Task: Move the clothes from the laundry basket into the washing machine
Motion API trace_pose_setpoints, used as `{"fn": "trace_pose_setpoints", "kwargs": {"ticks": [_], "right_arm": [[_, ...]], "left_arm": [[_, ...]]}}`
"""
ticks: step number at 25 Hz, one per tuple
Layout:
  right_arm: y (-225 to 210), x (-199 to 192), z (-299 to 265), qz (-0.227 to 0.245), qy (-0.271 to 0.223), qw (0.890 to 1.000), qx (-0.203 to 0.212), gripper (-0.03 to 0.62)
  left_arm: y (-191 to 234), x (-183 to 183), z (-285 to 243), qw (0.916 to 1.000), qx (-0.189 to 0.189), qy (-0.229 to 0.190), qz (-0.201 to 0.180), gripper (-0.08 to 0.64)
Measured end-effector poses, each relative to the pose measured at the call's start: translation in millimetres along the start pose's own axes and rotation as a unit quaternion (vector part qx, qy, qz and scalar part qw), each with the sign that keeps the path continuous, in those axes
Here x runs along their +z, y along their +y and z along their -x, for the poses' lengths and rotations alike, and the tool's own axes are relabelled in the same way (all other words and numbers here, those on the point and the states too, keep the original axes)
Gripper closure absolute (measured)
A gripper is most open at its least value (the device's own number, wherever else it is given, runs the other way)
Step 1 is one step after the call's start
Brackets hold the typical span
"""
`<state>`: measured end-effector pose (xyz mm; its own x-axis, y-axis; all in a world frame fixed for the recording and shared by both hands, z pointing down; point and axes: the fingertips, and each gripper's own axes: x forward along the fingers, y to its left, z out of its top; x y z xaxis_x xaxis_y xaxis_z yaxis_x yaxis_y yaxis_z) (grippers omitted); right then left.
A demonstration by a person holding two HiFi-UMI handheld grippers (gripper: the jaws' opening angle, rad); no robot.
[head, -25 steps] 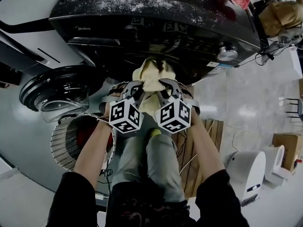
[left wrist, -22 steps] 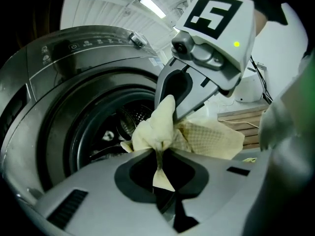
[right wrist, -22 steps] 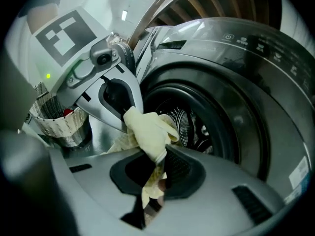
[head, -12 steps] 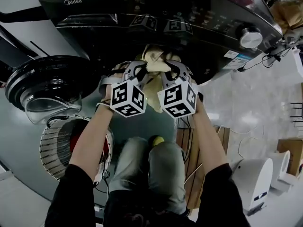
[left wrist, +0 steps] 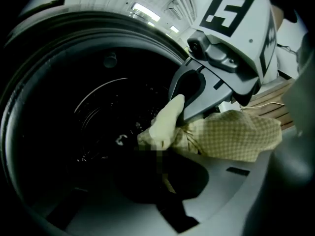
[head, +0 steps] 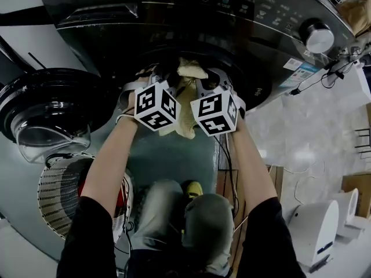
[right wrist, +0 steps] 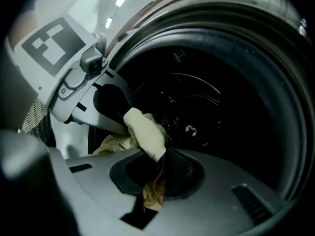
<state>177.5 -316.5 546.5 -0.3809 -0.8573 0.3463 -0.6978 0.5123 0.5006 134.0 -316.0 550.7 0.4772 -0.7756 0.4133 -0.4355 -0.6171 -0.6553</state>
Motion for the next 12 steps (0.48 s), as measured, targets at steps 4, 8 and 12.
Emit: {"fn": "trace_pose_setpoints", "kwargs": {"ticks": [4,8,12], "right_arm": [[-12.1,1.2,-21.8,-0.026,-0.015,0.999,-0.010,0.551],[-20.5,-2.7,-37.0,-0.066,-0.033,0.997,-0.035,0.551],[-30.2,-10.3,-48.2,-0.101,-0.040,0.993,-0.054,0.551]], "left_arm": [[14.8,-6.5,-19.2,0.9995,0.018,-0.003,0.026,0.518],[23.2,-13.1,-34.5,0.9969,0.028,-0.012,0.073,0.518],[26.1,-15.8,-48.8,0.9942,0.032,-0.019,0.101,0.518]]}}
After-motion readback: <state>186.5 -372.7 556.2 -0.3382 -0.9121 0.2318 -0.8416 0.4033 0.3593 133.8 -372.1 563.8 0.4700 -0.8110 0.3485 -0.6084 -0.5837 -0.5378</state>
